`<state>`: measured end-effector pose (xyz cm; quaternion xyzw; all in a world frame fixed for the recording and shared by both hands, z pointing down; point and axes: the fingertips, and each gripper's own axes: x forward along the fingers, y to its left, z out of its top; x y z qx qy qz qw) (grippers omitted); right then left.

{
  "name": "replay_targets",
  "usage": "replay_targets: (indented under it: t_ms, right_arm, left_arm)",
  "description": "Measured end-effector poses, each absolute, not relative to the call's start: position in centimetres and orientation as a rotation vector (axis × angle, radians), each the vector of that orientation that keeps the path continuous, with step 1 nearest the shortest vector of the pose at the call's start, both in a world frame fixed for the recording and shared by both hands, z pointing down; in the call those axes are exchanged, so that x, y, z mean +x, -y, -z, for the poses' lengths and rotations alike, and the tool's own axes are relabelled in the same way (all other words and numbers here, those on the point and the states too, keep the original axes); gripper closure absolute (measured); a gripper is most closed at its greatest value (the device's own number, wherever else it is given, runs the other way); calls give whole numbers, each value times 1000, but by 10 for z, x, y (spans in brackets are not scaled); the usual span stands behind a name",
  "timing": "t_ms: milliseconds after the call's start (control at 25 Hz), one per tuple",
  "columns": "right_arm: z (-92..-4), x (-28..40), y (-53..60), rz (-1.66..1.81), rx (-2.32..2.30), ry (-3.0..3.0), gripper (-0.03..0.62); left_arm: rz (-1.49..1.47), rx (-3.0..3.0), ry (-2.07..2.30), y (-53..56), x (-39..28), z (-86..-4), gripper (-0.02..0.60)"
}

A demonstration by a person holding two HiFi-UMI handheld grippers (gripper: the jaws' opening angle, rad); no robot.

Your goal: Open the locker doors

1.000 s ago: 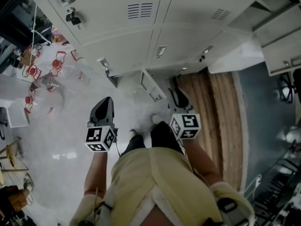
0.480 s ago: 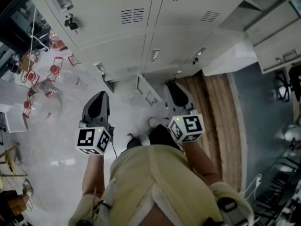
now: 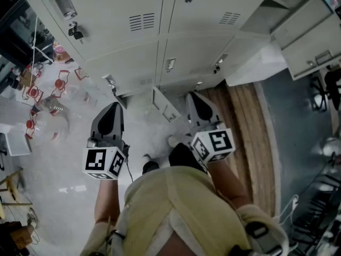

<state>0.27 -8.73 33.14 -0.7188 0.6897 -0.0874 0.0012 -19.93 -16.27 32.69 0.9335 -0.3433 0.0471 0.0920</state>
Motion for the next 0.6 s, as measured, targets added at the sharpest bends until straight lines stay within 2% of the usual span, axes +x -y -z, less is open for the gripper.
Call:
replay_targets:
  t_ms: [600]
  right_arm:
    - [-325, 9, 79, 325, -2288, -2121, 591]
  left_arm:
    - [-155, 2778, 982, 153, -204, -330, 578]
